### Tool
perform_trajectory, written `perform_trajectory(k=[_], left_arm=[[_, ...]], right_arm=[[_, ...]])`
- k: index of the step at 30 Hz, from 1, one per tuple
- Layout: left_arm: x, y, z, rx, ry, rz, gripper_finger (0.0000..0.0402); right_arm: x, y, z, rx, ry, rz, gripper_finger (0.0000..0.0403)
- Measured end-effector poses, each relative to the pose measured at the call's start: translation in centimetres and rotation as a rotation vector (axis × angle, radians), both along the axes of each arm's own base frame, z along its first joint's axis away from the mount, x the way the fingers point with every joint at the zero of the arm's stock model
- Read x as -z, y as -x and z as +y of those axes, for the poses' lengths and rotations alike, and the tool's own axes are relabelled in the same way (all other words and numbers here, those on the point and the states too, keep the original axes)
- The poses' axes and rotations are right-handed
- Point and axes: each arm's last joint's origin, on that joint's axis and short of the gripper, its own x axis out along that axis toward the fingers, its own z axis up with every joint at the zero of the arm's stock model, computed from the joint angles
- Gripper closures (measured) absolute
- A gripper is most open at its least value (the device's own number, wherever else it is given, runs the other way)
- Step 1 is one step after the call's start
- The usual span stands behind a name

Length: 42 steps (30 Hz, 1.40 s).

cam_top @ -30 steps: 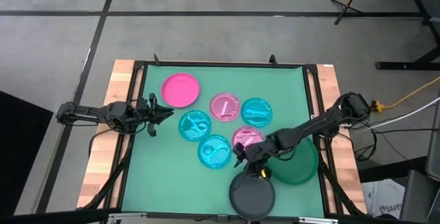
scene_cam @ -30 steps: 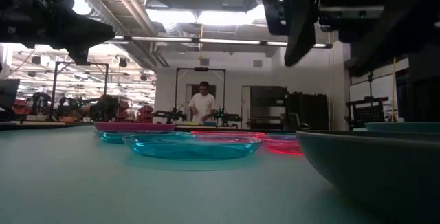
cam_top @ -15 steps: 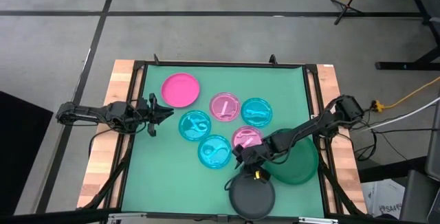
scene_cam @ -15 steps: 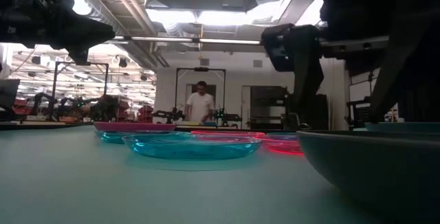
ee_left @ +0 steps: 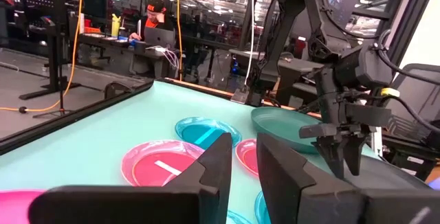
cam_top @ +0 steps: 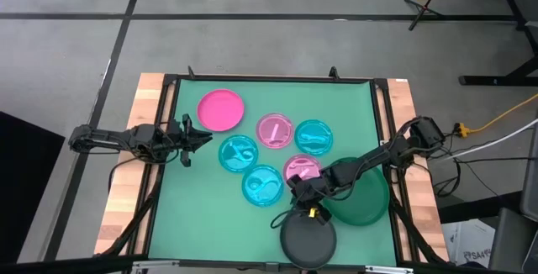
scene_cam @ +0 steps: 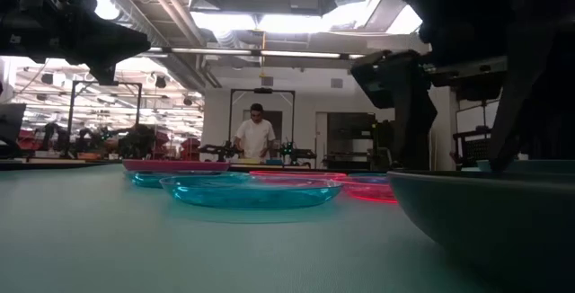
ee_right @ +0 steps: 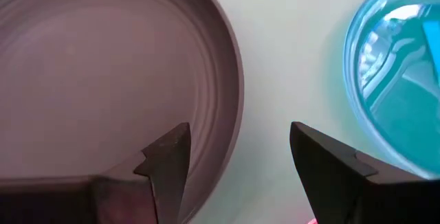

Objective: Stack plastic plates
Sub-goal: Stack the black plate on top of the green plate

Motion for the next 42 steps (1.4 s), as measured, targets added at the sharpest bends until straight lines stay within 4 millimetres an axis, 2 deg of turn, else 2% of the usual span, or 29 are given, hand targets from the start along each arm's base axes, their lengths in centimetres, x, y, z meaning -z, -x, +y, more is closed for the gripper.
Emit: perform_trajectory(k=[15, 28, 42], left_arm=[[0.0, 0.0, 0.0, 0.0, 0.002, 0.0, 0.034], [0.0, 0.0, 0.0, 0.0, 0.001, 0.0, 0.034], [0.0, 0.0, 0.0, 0.0, 0.001, 0.0, 0.034]], right_arm=[[0.3, 0.3, -0.1, -0.009, 0.002, 0.047, 0.0164], [2.0, 0.1, 0.1, -0.003, -0.005, 0.113, 0.0167], [2.2, 0.1, 0.2, -0.019, -0.027, 0.124, 0.0265]])
